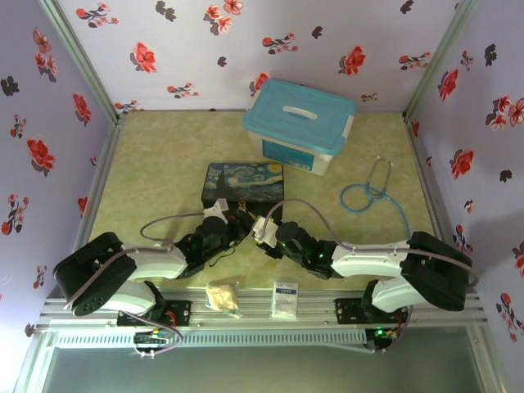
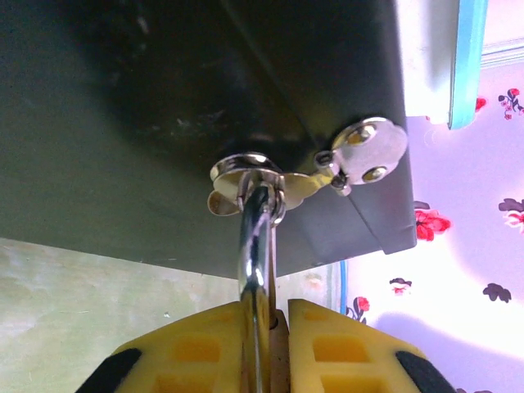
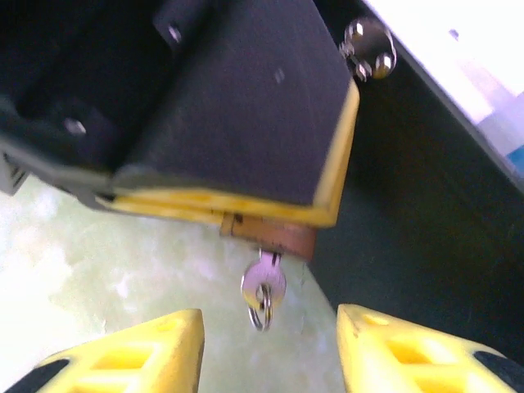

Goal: Unlock the padlock with the key

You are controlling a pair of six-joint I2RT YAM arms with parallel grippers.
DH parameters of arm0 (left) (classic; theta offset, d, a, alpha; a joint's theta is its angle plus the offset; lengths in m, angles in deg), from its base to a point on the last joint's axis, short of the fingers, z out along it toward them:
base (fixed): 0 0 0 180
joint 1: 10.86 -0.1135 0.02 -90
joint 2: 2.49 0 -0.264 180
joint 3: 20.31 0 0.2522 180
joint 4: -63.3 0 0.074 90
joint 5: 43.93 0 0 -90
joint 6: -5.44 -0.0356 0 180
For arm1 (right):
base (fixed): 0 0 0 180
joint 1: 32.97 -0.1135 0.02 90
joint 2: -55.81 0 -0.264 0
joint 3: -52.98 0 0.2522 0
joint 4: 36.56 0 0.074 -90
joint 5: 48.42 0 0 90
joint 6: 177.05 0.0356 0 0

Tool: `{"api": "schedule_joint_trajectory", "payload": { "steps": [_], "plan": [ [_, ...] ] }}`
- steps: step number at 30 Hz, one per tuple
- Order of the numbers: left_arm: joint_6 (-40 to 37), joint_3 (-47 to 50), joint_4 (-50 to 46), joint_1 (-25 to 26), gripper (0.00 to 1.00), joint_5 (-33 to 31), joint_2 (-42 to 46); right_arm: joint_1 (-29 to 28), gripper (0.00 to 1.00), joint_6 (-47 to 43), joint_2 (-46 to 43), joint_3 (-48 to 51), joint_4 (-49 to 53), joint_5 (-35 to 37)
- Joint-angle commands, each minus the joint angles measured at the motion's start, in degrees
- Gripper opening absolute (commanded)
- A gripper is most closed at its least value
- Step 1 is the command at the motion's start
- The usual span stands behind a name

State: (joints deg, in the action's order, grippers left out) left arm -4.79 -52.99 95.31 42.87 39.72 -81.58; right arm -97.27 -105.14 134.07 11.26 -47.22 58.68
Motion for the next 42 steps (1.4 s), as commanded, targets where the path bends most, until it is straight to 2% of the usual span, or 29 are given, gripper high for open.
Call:
{"api": "schedule_joint_trajectory", "payload": {
  "steps": [1,12,16,22,25,26,29,32,35,42],
  "plan": [
    [-2.53,-1.74,1.62,0.23,0.00,-0.61,1.77,-0.75,0.42,-3.60,2.15,0.46,-7.66,5.69],
    [-1.77,-0.86,4.40,0.16,0.00,-0.51,1.21,-1.11,0.21,-2.63,5.12,-0.64,-10.27,8.35],
    [-1.25,-0.60,5.23,0.23,0.00,-0.51,0.45,-1.10,0.17,-0.54,4.53,-0.31,-10.86,5.55],
    [-0.14,-0.23,7.80,0.23,0.00,-0.21,-1.18,-1.01,0.06,2.55,5.67,-0.33,-12.04,4.69],
    [0.21,-0.16,8.92,0.21,0.00,0.32,-2.01,0.23,0.02,6.62,4.95,0.29,-13.28,1.32],
    [0.29,-0.13,9.09,0.23,0.00,0.37,-2.12,1.44,0.01,9.55,4.41,0.76,-13.99,-2.13],
    [-0.54,-0.39,7.94,0.25,0.00,0.37,-1.56,6.28,0.00,19.33,2.89,1.99,-15.74,-11.70],
    [-1.65,-0.85,4.91,0.32,0.01,0.33,-0.10,9.08,0.00,24.94,1.31,3.52,-17.65,-16.52],
    [-2.77,-1.03,2.22,0.36,0.07,-0.01,1.15,9.45,0.00,25.42,-0.01,3.19,-14.45,-17.45],
    [-4.51,-1.31,-1.93,0.32,0.16,-0.73,1.44,8.58,0.00,26.76,1.14,3.93,-14.35,-16.60]
  ]
}}
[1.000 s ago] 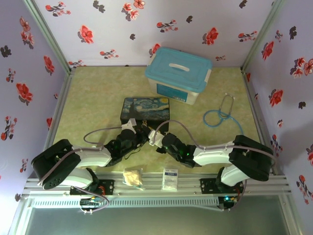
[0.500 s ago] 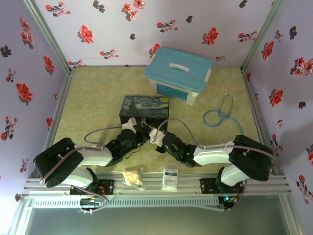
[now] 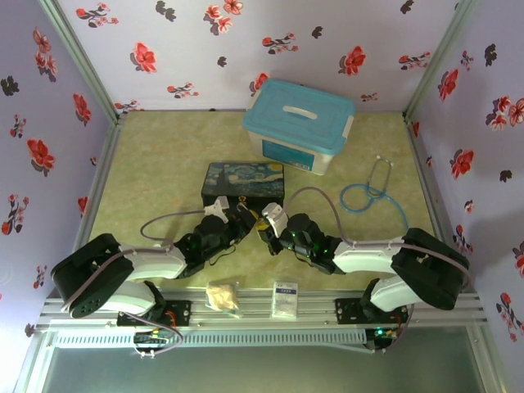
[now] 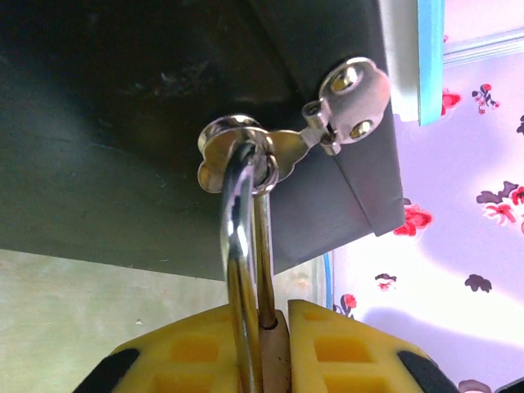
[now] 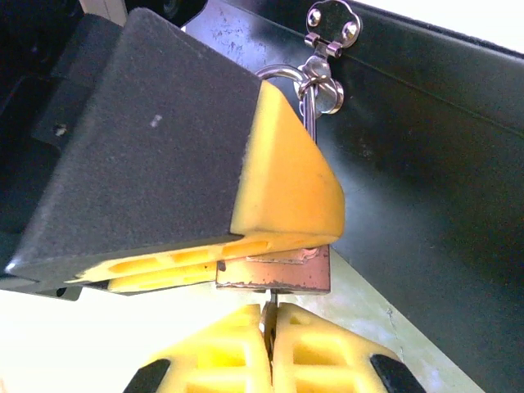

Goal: Unlock the padlock with the key

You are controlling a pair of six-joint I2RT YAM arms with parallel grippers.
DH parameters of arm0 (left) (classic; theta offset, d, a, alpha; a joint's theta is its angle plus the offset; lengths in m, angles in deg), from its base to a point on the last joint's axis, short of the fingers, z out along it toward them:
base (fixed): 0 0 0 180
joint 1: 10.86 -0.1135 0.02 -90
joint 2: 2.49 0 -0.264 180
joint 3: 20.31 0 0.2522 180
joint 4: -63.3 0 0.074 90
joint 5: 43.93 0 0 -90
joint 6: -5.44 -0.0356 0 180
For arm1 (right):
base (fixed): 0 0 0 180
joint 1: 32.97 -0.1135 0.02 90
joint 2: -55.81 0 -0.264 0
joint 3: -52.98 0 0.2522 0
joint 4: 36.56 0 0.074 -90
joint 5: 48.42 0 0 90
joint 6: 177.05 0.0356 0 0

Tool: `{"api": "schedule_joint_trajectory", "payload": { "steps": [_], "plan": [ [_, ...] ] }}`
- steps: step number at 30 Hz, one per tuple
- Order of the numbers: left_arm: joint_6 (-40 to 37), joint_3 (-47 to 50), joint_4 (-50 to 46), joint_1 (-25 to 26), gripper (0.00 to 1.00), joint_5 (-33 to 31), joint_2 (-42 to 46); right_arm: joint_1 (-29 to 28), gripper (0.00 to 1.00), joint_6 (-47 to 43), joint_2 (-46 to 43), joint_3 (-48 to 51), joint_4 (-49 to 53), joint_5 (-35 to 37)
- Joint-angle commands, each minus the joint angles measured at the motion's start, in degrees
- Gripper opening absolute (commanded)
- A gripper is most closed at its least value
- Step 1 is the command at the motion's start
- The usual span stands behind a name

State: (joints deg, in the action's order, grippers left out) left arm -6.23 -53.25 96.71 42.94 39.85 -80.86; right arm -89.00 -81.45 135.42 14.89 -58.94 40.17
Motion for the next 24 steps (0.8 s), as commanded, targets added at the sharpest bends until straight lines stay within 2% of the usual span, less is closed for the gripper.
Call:
{"api": "schedule_joint_trajectory", "payload": {
  "steps": [1,4,6,9,12,19,24],
  "plan": [
    [-3.01,-1.04,-3.57,0.21,0.16,-0.82,0.52,-0.04,0.00,2.85,0.18,0.24,-2.55,2.10],
    [-3.01,-0.78,-3.71,0.25,0.18,-0.96,-0.41,-1.39,0.00,2.80,1.61,-0.34,-1.74,4.00],
    [-3.27,-0.77,-4.24,0.16,0.15,-0.61,-1.22,-2.07,0.03,3.09,2.93,-1.09,-0.63,4.82],
    [-4.03,-0.61,-7.06,-0.30,0.12,-0.47,-1.61,-2.03,0.15,5.80,3.72,-0.14,-1.70,4.38],
    [-5.23,-0.24,-10.95,-1.11,0.12,-0.47,-0.80,-1.47,0.30,8.78,2.98,3.30,-7.16,4.66],
    [-8.87,-0.77,-18.61,-2.41,0.14,0.41,0.03,-0.66,0.37,15.12,0.26,7.08,-10.45,6.83],
    [-11.63,-2.04,-22.56,-3.24,0.14,1.49,-2.30,-0.08,0.39,17.74,-0.62,4.80,-4.29,16.83]
  ]
}}
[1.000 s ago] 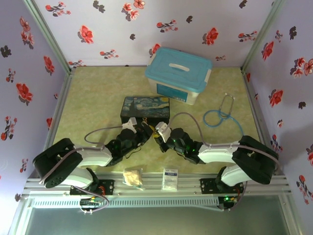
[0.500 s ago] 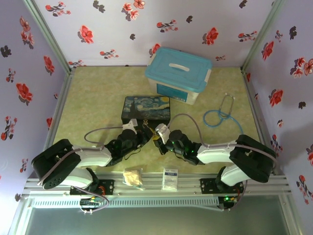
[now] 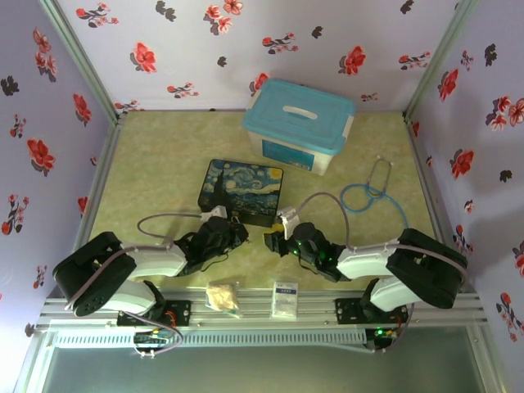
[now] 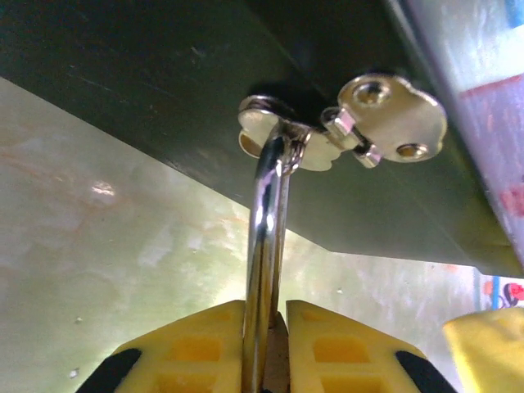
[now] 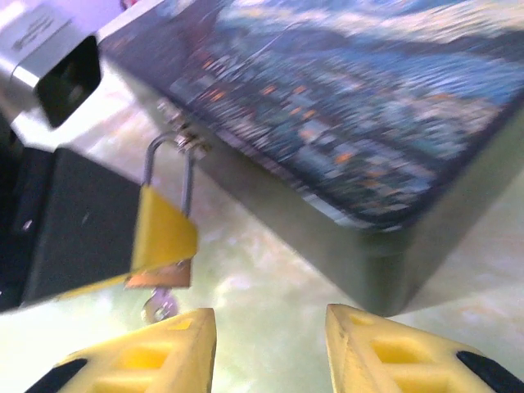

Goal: Unlock the padlock with the key

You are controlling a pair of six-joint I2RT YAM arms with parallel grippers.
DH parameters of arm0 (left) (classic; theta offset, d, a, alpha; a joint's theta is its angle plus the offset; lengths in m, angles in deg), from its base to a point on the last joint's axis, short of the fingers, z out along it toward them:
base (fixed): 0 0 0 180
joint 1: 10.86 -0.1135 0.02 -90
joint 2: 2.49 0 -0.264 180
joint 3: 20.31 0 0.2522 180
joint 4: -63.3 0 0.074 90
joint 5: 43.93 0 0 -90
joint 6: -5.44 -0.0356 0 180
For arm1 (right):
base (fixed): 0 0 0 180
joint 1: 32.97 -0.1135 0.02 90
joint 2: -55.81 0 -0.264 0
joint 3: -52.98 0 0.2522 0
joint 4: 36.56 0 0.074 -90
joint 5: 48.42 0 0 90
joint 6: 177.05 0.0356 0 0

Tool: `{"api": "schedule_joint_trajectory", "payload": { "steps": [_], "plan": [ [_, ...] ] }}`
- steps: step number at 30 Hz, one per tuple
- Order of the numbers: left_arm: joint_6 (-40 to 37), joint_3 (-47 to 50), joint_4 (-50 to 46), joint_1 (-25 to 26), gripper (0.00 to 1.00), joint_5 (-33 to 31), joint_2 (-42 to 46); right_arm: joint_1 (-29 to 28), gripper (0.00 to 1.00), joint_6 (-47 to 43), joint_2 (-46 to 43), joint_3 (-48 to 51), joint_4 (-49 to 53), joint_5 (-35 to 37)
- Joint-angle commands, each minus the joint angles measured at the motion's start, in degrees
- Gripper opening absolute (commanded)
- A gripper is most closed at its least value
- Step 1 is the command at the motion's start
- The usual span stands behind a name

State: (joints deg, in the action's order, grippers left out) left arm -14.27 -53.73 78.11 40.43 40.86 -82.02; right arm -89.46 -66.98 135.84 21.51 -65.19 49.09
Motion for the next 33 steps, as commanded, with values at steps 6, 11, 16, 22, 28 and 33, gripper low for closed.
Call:
{"api": "schedule_joint_trajectory", "payload": {
  "steps": [6,11,16,22,28,33],
  "plan": [
    [-8.36,-4.16,-15.45,-1.37,0.17,-0.39,0.34,0.35,0.34,6.23,-0.82,-5.92,9.55,17.01],
    [-14.67,-10.02,-29.32,-1.38,0.17,-3.26,0.14,0.38,0.32,8.85,-0.79,-4.40,7.35,18.02],
    [-17.37,-13.15,-33.60,-1.10,0.17,-3.50,-3.04,0.99,0.28,11.92,-1.62,0.33,-0.05,18.20],
    [-18.19,-14.76,-38.36,-0.84,0.21,-6.14,-4.19,1.01,0.24,11.61,-3.54,-0.66,5.59,19.56],
    [-18.59,-15.90,-39.36,-0.53,0.20,-6.39,-6.30,1.01,0.24,11.22,-4.76,-0.56,6.78,21.35],
    [-19.45,-18.78,-44.42,0.74,0.21,-9.85,-7.88,0.95,0.23,11.09,-3.78,-1.00,7.50,21.37]
  ]
}}
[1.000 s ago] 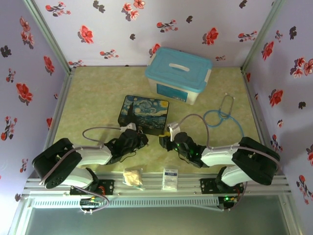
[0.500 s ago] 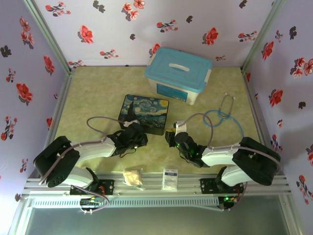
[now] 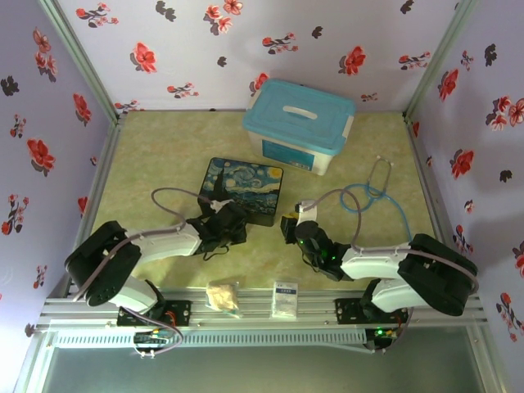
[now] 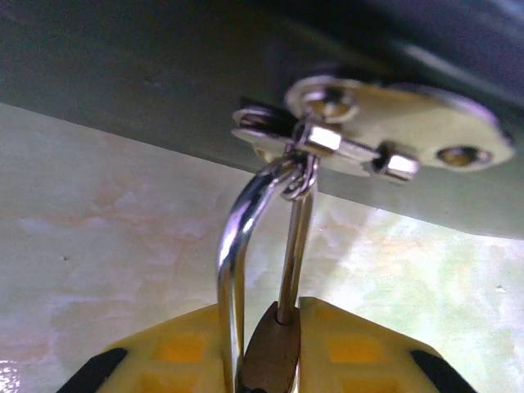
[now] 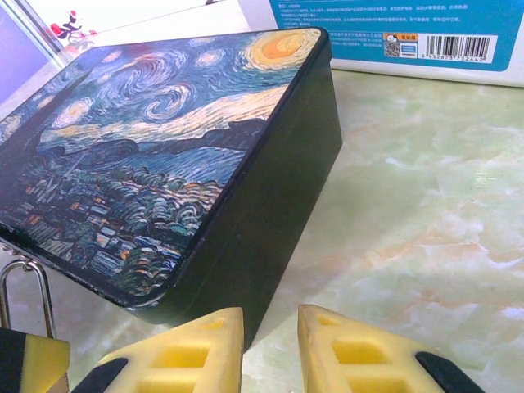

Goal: Unlock the padlock with the key

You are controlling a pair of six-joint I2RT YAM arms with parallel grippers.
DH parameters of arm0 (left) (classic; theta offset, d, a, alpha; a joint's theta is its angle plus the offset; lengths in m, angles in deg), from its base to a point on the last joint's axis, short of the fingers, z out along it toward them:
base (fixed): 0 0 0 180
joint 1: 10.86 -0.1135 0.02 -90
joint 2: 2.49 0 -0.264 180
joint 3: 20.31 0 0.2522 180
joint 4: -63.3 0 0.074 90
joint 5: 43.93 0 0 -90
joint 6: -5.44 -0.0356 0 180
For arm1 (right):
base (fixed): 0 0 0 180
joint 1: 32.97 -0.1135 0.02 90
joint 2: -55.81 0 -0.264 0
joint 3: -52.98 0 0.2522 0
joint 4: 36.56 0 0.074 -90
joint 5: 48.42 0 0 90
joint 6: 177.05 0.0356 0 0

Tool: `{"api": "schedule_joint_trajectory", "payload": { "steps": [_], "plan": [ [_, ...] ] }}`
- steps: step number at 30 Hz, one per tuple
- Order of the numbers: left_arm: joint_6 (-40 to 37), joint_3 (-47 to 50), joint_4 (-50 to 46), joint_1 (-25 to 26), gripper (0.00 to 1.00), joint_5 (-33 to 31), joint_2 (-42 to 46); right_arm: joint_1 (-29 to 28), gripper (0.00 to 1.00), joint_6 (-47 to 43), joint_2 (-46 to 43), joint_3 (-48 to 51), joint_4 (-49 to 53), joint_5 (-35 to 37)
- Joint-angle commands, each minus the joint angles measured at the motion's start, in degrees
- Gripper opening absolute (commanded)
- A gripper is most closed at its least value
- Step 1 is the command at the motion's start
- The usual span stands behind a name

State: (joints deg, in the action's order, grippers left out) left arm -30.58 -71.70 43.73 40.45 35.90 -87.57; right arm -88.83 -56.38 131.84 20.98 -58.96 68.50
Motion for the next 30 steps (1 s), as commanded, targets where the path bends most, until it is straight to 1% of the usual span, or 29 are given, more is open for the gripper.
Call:
{"api": "schedule_joint_trajectory", "payload": {
  "steps": [1,8,13,16,19,25,28,30],
  "plan": [
    [-3.41,-1.27,-10.93,0.80,0.21,-5.63,-2.60,0.39,0.23,0.54,0.55,-0.45,1.12,1.84],
    [-5.26,-5.40,-18.95,1.60,0.23,-11.30,-5.51,0.32,0.23,1.47,2.34,-0.10,-0.39,1.82],
    [-5.46,-6.20,-20.38,1.84,0.22,-11.67,-6.79,0.39,0.23,1.32,2.93,-0.40,-0.45,1.68],
    [-5.34,-7.03,-21.25,2.25,0.23,-11.76,-7.12,0.34,0.23,1.59,3.45,-0.37,-0.73,1.60],
    [-4.99,-8.41,-22.32,3.82,0.23,-12.46,-7.51,0.39,0.23,1.79,4.01,-0.39,-0.92,1.40],
    [-3.62,-10.44,-24.33,5.71,0.28,-13.07,-9.45,0.33,0.23,2.18,5.31,-0.48,-1.36,0.79],
    [-3.77,-11.16,-25.49,6.27,0.26,-13.73,-9.78,0.32,0.24,2.18,5.94,-0.74,-1.29,0.32],
    [-3.70,-12.30,-27.09,6.85,0.27,-14.60,-10.10,0.34,0.24,2.22,6.21,-0.63,-1.60,0.07]
  ]
}}
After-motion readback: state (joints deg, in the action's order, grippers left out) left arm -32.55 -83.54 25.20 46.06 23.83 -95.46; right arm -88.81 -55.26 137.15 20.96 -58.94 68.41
